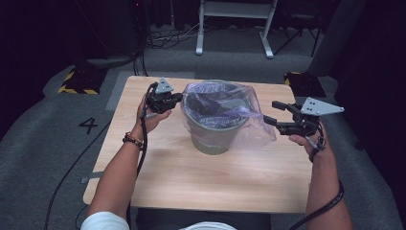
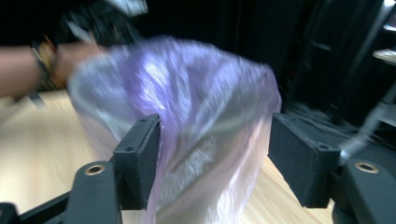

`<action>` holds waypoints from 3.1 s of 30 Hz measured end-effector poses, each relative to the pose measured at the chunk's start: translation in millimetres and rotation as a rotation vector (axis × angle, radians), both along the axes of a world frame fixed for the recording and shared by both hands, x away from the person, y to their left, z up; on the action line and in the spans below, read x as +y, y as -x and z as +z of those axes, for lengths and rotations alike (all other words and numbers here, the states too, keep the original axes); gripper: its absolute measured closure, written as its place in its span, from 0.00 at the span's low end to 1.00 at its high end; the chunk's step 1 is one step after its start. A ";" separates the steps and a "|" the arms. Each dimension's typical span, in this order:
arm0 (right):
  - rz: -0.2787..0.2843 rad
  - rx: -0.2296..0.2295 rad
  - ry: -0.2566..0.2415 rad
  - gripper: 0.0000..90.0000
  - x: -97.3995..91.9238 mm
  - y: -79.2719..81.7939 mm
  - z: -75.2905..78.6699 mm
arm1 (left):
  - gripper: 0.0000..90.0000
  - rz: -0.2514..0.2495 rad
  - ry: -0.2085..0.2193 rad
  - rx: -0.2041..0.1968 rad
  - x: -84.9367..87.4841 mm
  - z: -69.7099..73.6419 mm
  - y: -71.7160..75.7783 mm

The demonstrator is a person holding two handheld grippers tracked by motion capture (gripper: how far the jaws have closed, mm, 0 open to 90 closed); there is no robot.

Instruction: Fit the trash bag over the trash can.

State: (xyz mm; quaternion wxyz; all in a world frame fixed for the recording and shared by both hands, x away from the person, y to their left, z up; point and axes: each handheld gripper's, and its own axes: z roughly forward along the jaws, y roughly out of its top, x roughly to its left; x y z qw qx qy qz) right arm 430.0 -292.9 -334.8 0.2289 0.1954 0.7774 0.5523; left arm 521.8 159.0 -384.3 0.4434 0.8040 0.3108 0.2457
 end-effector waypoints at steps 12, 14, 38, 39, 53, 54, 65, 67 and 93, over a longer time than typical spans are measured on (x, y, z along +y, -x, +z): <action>-0.162 0.073 -0.022 0.38 -16.0 -11.8 -21.9 | 0.98 -0.003 -0.058 0.023 -12.5 -8.3 -7.9; -0.157 0.067 -0.077 0.36 -7.2 -17.7 -10.9 | 0.98 -0.010 -0.057 0.024 -15.5 -8.4 -8.7; -0.160 0.244 -0.040 0.92 65.7 -117.2 -3.1 | 1.00 -0.033 -0.053 0.026 -22.0 -5.9 -21.6; -0.174 0.254 -0.056 0.92 64.8 -118.8 -3.6 | 1.00 -0.036 -0.051 0.033 -23.0 -7.3 -22.5; -0.320 0.333 -0.143 0.91 54.4 -128.0 -6.3 | 1.00 -0.052 -0.127 0.127 -48.3 -34.9 -34.3; -0.321 0.336 -0.138 0.91 54.8 -128.1 -5.7 | 1.00 -0.063 -0.125 0.136 -49.5 -37.2 -34.3; -0.278 0.397 -0.147 0.90 49.2 -119.4 -4.3 | 1.00 -0.148 -0.106 0.171 -43.1 -50.5 -20.3; -0.260 0.400 -0.140 0.90 49.8 -112.6 -3.8 | 1.00 -0.161 -0.124 0.169 -40.9 -52.9 -14.7; -0.211 0.166 -0.038 0.74 43.8 -76.5 17.5 | 0.27 0.000 -0.016 0.082 7.1 -54.9 30.2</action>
